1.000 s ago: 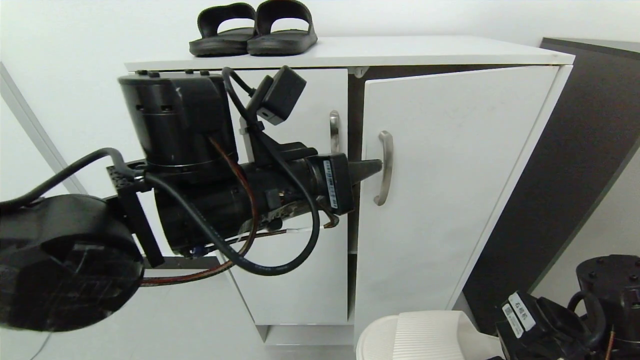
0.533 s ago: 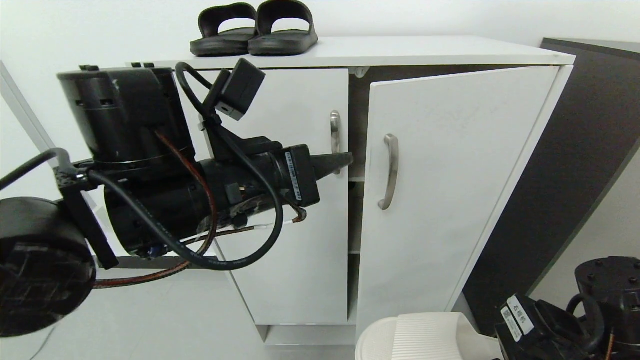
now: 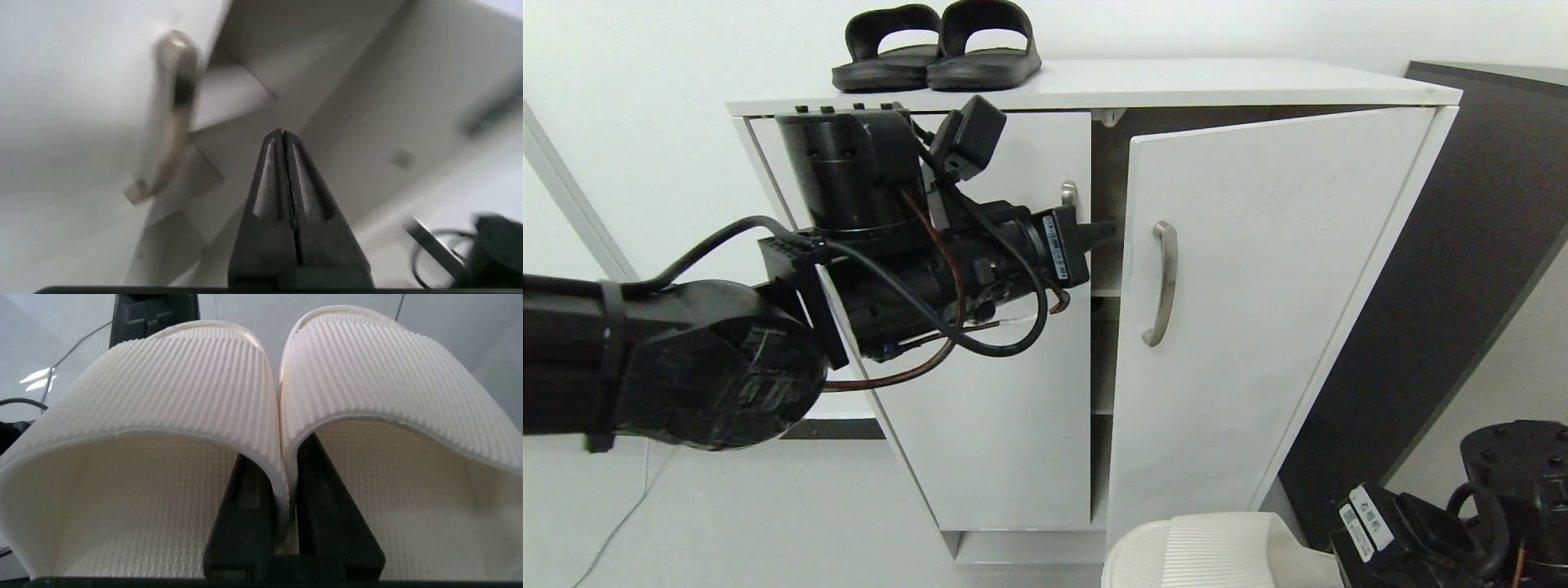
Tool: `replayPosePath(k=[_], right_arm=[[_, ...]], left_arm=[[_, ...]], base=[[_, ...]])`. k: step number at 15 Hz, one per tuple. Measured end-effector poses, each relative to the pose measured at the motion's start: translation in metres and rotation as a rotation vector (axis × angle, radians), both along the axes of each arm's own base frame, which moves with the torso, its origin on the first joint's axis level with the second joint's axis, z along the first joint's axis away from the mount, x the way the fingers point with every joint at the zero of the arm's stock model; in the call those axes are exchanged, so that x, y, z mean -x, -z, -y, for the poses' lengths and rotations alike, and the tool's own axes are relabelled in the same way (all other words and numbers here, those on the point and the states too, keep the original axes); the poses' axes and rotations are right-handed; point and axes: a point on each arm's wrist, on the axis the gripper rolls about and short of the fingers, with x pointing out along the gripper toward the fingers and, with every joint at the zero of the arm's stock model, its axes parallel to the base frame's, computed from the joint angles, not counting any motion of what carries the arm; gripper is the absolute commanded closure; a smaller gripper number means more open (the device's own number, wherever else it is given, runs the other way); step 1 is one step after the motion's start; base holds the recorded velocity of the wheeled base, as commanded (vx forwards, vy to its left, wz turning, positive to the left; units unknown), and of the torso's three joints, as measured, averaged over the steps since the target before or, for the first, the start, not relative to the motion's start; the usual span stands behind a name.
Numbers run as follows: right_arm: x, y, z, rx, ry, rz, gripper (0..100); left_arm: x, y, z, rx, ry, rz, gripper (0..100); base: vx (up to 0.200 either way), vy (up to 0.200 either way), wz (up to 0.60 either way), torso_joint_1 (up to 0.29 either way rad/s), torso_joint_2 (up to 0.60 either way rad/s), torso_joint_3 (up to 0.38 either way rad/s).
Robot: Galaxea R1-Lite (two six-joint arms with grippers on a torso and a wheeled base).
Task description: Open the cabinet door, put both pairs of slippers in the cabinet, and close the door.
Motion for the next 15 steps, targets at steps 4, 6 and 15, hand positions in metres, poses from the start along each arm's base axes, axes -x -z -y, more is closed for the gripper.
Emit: replayPosePath(k=[4, 6, 15], right_arm=[[0.000, 0.000, -0.001, 0.001, -0.004, -0.002, 100], [0.000, 0.001, -0.001, 0.002, -0.007, -0.003, 100], [0.017, 0.006, -0.008, 0.016, -0.096, -0.020, 100]], left_arm=[[-0.010, 0.008, 0.008, 0.003, -0.006, -0.030, 100], [-0.012, 0.009, 0.009, 0.001, -0.008, -0.034, 100], [0.027, 0.008, 0.063, 0.055, 0.182, 0.116, 100]], base=[[-0.050, 0.000, 0.00, 0.001, 0.00, -0.001], [-0.200, 0.000, 0.00, 0.002, 0.00, -0.002], [-0.133, 0.000, 0.00, 0.001, 0.00, 0.002]])
